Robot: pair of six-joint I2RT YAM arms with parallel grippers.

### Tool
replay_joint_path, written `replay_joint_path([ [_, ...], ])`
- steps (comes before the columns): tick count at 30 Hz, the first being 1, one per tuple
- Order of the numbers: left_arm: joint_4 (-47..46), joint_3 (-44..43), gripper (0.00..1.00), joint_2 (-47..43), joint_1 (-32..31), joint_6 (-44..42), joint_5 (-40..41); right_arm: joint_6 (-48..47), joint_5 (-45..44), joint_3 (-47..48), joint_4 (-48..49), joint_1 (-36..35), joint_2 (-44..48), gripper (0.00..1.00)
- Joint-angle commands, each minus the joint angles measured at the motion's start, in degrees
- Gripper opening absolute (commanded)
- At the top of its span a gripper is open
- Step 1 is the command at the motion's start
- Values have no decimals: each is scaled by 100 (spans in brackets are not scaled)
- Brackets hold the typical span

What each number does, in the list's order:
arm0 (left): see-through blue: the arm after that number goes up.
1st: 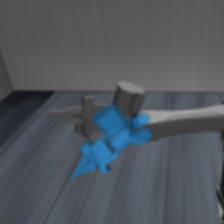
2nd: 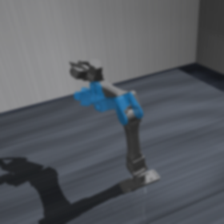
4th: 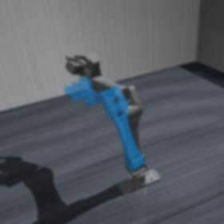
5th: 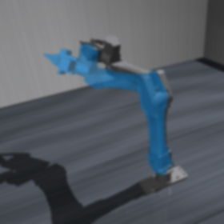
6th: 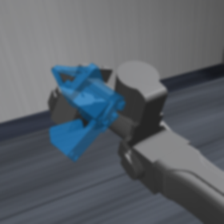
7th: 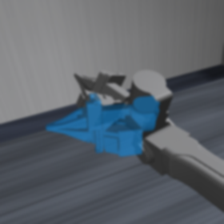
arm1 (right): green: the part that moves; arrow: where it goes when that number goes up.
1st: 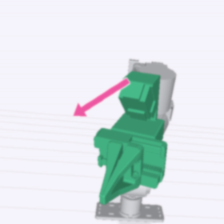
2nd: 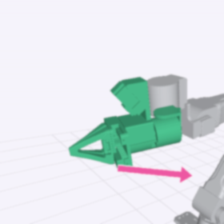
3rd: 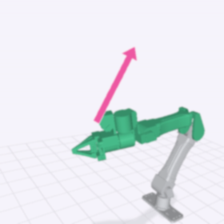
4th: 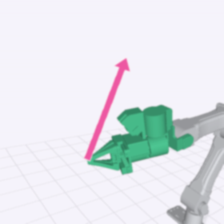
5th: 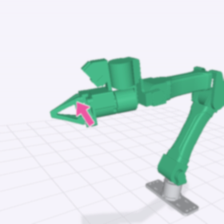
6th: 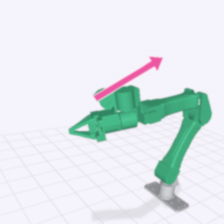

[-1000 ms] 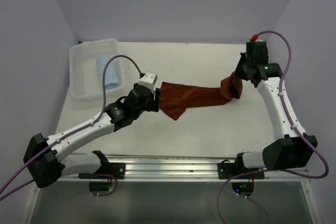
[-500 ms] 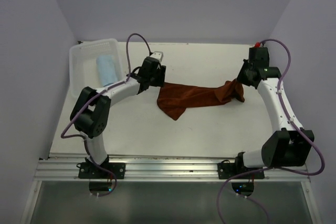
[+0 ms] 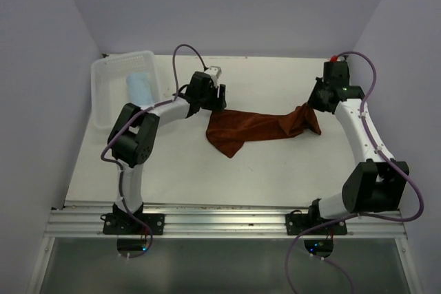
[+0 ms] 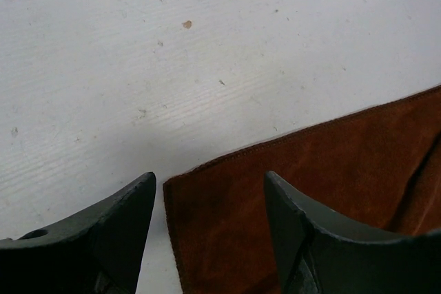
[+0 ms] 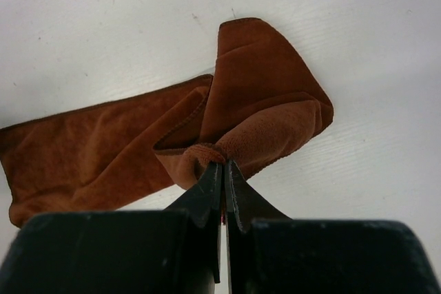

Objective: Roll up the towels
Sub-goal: Fold the towel

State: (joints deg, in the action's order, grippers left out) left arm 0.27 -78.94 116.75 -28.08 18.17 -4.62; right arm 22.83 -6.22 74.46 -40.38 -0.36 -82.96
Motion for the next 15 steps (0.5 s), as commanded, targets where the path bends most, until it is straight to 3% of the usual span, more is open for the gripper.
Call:
replay_joint_path([
  [1,-370,-201,68,85,214,-183,-373,-59,94,-89,259,10,-1,0],
  [15,-467,-122,68,445,347,-596,-1102,-68,156,7,276,203,-194,0],
])
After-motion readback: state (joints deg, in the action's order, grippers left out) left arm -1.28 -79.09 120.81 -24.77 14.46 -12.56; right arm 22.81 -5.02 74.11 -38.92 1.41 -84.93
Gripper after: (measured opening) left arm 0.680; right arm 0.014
